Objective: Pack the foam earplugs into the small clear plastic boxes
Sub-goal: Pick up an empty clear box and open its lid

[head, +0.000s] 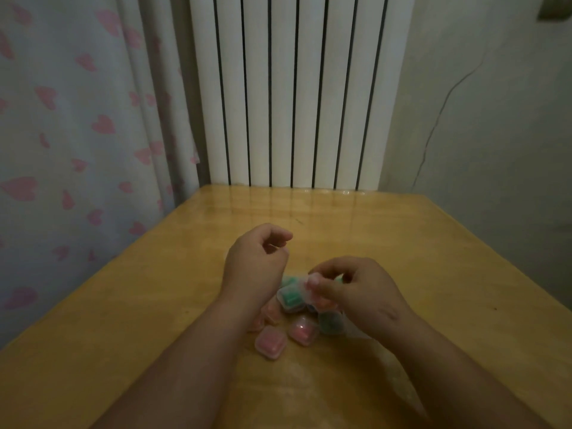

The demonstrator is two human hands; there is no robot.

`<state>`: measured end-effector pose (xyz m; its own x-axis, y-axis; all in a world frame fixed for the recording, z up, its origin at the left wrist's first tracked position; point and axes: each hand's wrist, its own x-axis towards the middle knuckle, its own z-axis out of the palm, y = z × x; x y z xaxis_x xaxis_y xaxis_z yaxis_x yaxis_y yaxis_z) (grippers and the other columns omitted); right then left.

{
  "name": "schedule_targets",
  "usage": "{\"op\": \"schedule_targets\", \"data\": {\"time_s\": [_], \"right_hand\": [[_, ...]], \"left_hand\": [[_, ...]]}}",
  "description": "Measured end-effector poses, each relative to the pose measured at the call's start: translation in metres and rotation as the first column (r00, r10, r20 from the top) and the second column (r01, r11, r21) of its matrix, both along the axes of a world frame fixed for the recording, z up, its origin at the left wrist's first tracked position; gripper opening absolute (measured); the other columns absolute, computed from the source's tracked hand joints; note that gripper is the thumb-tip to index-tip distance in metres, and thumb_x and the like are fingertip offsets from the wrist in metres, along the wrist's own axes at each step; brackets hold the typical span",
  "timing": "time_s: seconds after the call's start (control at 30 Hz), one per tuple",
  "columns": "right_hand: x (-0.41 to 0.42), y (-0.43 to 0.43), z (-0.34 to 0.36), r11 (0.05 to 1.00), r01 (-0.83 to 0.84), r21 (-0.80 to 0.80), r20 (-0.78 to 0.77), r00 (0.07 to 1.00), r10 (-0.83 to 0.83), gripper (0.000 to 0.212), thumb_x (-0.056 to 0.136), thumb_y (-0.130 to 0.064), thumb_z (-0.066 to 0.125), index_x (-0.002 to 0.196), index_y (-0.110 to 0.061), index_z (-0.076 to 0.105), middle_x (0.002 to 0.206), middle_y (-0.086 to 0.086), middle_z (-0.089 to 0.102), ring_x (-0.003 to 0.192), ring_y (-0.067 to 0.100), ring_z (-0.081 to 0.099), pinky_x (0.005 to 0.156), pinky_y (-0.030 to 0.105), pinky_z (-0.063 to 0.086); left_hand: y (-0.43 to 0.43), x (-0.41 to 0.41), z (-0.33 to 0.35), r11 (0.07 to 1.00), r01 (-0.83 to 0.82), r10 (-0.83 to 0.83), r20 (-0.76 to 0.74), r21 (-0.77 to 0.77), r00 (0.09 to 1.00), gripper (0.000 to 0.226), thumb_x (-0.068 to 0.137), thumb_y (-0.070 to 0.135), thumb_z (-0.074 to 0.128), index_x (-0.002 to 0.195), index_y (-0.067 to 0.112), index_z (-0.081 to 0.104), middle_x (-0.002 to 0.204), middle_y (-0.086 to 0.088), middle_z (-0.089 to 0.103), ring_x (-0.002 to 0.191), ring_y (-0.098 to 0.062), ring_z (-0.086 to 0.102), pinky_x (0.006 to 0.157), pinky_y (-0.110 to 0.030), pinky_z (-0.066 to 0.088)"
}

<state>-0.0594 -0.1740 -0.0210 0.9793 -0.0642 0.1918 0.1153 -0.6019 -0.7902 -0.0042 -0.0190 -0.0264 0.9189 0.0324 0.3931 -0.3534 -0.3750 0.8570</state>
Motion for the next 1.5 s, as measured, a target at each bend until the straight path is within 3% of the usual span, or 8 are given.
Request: {"op": "schedule_targets", "data": {"time_s": [0.17, 0.43, 0.53, 0.8, 1.0, 1.17, 1.4, 1.5], "right_hand": [[-0.001, 0.003, -0.003, 0.974, -0.032, -0.222, -0.04, 0.999, 0.024, 0.019, 0.075, -0.044, 0.076, 0.084, -0.033, 0.063, 0.08, -0.012, 0.065, 0.071, 0.001, 0.059, 0.061, 0.021, 0.05], [0.002, 0.011, -0.007, 0.912, -0.013, -0.41, 0.019, 1.0, 0.023, 0.019, 0.081, -0.047, 0.068, 0.093, -0.033, 0.072, 0.09, -0.013, 0.058, 0.086, 0.005, 0.054, 0.079, 0.03, 0.048], [0.002, 0.009, -0.007, 0.948, 0.071, -0.31, 0.117, 0.992, -0.036, 0.015, 0.086, -0.045, 0.064, 0.091, -0.033, 0.07, 0.087, -0.014, 0.059, 0.084, 0.003, 0.054, 0.077, 0.027, 0.047], [0.004, 0.0, -0.008, 0.971, 0.14, -0.195, 0.275, 0.958, -0.083, 0.046, 0.083, -0.03, 0.072, 0.125, -0.039, 0.056, 0.117, -0.025, 0.047, 0.077, -0.001, 0.046, 0.067, 0.012, 0.037], [0.007, 0.005, -0.009, 0.926, 0.154, -0.345, 0.29, 0.956, -0.051, 0.022, 0.082, -0.034, 0.071, 0.095, -0.04, 0.055, 0.121, -0.023, 0.051, 0.085, 0.001, 0.053, 0.075, 0.026, 0.05], [0.009, -0.001, -0.011, 0.974, 0.17, -0.151, 0.355, 0.929, -0.107, 0.036, 0.075, -0.014, 0.077, 0.067, -0.033, 0.048, 0.089, -0.009, 0.061, 0.078, 0.008, 0.057, 0.07, 0.032, 0.052], [0.007, -0.002, -0.011, 0.997, 0.074, -0.012, 0.379, 0.923, -0.064, 0.033, 0.077, 0.0, 0.062, 0.081, -0.033, 0.062, 0.103, -0.018, 0.06, 0.094, -0.003, 0.058, 0.077, 0.013, 0.048], [0.005, 0.0, -0.008, 0.993, 0.049, 0.106, 0.315, 0.946, -0.081, 0.026, 0.084, -0.017, 0.05, 0.092, -0.035, 0.067, 0.104, -0.026, 0.06, 0.097, 0.001, 0.059, 0.081, 0.025, 0.051]], "left_hand": [[0.009, 0.006, -0.005, 0.842, -0.241, 0.249, 0.049, 0.483, 0.967, 0.031, 0.087, 0.015, 0.055, 0.101, 0.039, 0.068, 0.132, 0.007, 0.048, 0.128, -0.02, 0.035, 0.102, -0.03, 0.03], [0.008, 0.012, -0.009, 0.734, -0.054, 0.247, -0.191, 0.677, 0.95, 0.046, 0.089, 0.038, 0.055, 0.135, 0.037, 0.054, 0.157, 0.0, 0.032, 0.144, -0.021, 0.026, 0.115, -0.037, 0.022], [0.008, 0.012, -0.008, 0.716, -0.062, 0.258, -0.182, 0.695, 0.949, 0.054, 0.089, 0.037, 0.054, 0.141, 0.027, 0.048, 0.154, 0.003, 0.037, 0.142, -0.019, 0.033, 0.112, -0.038, 0.028], [-0.004, -0.012, 0.008, 0.99, 0.022, -0.02, -0.02, 0.142, 1.0, 0.046, 0.086, 0.014, 0.053, 0.129, 0.024, 0.062, 0.133, 0.006, 0.059, 0.121, -0.011, 0.052, 0.106, -0.035, 0.043], [-0.009, -0.017, 0.008, 0.966, 0.236, -0.238, -0.013, -0.105, 0.971, 0.037, 0.083, 0.012, 0.05, 0.108, 0.03, 0.072, 0.099, 0.016, 0.067, 0.091, -0.004, 0.06, 0.08, -0.027, 0.049], [-0.005, -0.013, 0.011, 0.939, 0.171, -0.179, 0.001, -0.299, 0.984, 0.039, 0.093, 0.008, 0.045, 0.109, 0.035, 0.067, 0.115, 0.013, 0.066, 0.11, 0.0, 0.057, 0.087, -0.019, 0.045], [-0.003, -0.002, 0.006, 0.906, 0.098, -0.246, -0.325, -0.413, 0.913, 0.017, 0.093, 0.01, 0.059, 0.106, 0.016, 0.069, 0.098, -0.008, 0.07, 0.086, -0.021, 0.067, 0.065, -0.029, 0.053], [-0.005, -0.004, 0.005, 0.928, 0.13, -0.234, -0.276, -0.348, 0.932, 0.02, 0.088, -0.003, 0.065, 0.093, 0.016, 0.068, 0.091, -0.01, 0.071, 0.077, -0.02, 0.069, 0.064, -0.024, 0.056]]}}
